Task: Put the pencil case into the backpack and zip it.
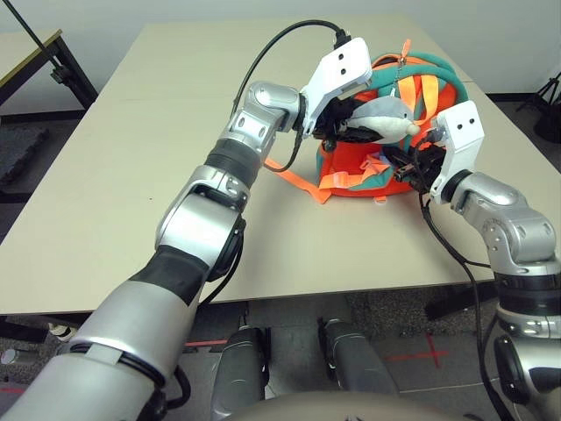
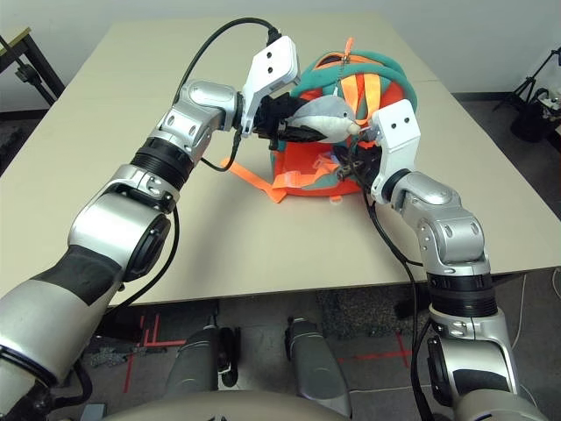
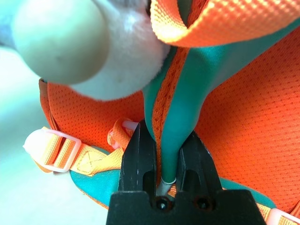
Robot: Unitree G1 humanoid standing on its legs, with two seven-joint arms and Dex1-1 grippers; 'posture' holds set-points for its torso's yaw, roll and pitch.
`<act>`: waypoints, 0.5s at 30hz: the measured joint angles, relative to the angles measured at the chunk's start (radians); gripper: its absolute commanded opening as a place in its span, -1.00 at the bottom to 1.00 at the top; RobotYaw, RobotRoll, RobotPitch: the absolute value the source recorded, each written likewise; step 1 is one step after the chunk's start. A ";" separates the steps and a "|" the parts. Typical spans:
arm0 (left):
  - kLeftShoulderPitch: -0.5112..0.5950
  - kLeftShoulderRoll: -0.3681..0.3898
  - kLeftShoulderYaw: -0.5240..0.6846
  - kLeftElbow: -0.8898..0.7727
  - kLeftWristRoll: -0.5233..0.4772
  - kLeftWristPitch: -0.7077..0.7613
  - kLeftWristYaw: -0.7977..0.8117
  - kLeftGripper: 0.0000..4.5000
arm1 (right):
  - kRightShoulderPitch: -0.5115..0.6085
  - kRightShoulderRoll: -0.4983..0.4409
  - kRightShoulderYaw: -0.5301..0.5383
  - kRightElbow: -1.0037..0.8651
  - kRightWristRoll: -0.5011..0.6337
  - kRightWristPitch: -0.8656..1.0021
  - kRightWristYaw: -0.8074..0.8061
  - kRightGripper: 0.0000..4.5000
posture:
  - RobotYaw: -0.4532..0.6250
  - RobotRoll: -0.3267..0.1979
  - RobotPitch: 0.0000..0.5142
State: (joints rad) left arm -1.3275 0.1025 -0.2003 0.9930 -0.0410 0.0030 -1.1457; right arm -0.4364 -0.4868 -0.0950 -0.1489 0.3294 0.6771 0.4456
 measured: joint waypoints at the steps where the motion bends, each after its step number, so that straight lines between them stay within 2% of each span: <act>1: -0.001 0.001 0.002 0.000 0.000 0.000 0.000 -0.85 | 0.000 0.000 0.000 0.000 0.000 0.000 0.000 -0.89 | -0.62 0.25 -0.64; 8: -0.001 0.050 0.020 -0.032 -0.002 0.004 -0.027 -0.87 | -0.004 0.000 0.003 0.003 0.000 -0.002 0.001 -0.89 | -0.60 0.25 -0.63; 15: -0.057 0.169 0.065 -0.076 -0.017 0.040 -0.059 -0.87 | -0.010 0.005 0.007 0.019 0.000 -0.013 0.004 -0.89 | -0.56 0.25 -0.63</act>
State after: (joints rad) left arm -1.3848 0.2711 -0.1355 0.9166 -0.0577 0.0428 -1.2046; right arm -0.4465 -0.4820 -0.0880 -0.1301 0.3290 0.6638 0.4496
